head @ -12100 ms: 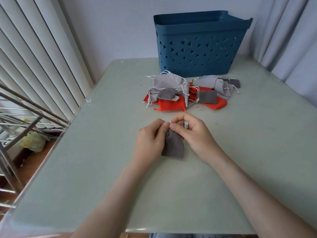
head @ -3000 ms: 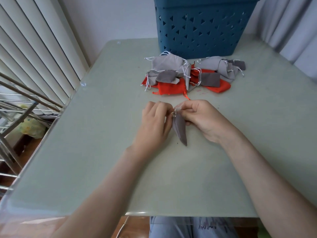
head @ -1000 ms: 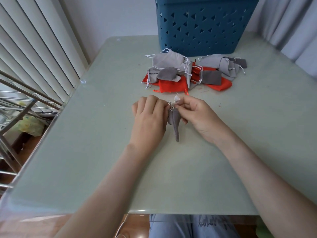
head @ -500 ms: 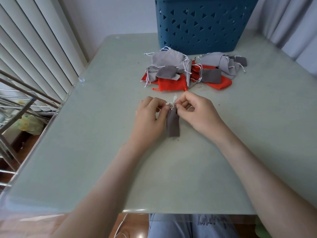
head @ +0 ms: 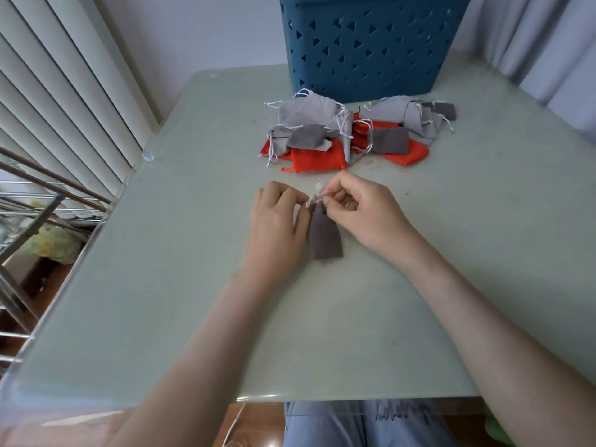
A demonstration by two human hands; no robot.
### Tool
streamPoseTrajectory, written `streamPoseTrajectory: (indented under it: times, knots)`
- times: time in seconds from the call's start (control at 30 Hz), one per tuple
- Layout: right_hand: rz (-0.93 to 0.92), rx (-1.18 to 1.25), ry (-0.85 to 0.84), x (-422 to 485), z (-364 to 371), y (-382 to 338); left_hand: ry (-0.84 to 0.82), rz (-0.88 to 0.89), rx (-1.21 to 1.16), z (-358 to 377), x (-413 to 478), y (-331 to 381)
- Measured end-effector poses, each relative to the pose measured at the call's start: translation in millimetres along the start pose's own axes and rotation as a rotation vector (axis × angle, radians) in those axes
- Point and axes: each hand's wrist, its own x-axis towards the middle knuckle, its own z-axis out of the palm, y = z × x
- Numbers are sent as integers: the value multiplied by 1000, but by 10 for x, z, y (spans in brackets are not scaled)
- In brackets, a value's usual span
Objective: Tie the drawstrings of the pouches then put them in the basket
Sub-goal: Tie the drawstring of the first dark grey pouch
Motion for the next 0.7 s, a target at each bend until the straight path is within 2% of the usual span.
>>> streamPoseTrajectory:
  times: [0.23, 0.47, 0.6, 0.7]
  knots:
    - [-8, 17, 7, 2, 27, 9, 65, -10, -16, 5, -10, -7]
    - [-22, 23, 2, -3, 30, 17, 11, 41, -85, -6, -7, 0]
    - [-27, 31, 19, -2, 19, 9, -21, -41, -239, -69, 0, 58]
    - [-28, 13, 4, -1, 29, 5, 2, -61, -226, -56, 16, 26]
